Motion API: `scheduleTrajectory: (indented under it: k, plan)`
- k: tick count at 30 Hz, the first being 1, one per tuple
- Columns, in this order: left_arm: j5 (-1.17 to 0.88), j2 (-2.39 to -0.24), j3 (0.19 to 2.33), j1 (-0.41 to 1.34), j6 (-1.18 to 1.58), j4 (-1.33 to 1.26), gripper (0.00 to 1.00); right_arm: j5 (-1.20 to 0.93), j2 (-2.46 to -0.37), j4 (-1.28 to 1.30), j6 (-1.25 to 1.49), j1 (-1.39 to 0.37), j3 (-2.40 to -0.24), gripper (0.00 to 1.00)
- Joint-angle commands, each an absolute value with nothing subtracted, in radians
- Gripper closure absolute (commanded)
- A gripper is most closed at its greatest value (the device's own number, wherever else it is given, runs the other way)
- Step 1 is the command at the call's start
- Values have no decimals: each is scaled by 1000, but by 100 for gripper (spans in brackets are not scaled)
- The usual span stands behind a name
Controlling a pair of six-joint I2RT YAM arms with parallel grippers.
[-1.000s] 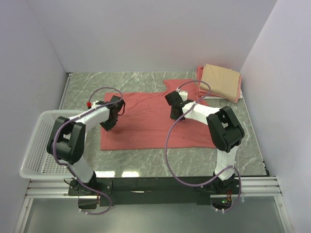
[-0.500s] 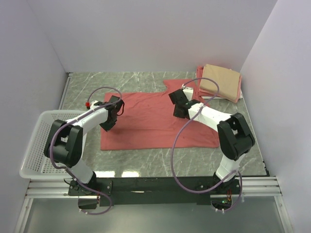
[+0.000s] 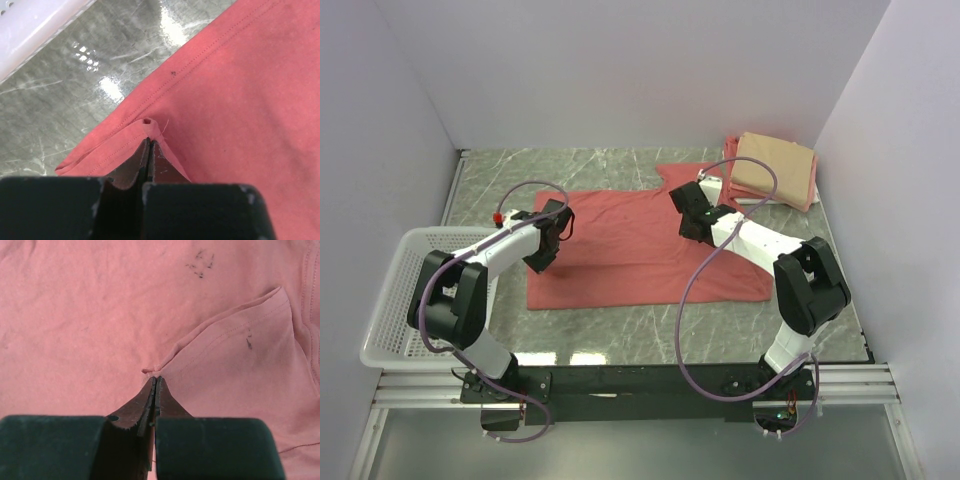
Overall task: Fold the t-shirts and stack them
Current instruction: Fold the tshirt
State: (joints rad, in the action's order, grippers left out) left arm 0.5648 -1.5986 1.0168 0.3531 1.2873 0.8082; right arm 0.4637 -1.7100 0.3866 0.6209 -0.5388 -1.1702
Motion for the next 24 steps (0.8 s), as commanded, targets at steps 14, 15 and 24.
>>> scheduleTrajectory:
  k: [14, 15, 24]
  plan:
    - [632, -1546, 1042, 350, 1364, 897, 99, 532, -1727, 371, 621, -535, -1236, 100]
    - [632, -1540, 1043, 351, 1365, 900, 99, 534, -1727, 370, 621, -535, -1236, 100]
    - [646, -1493, 1038, 350, 1393, 939, 99, 535, -1729, 353, 626, -532, -1244, 100]
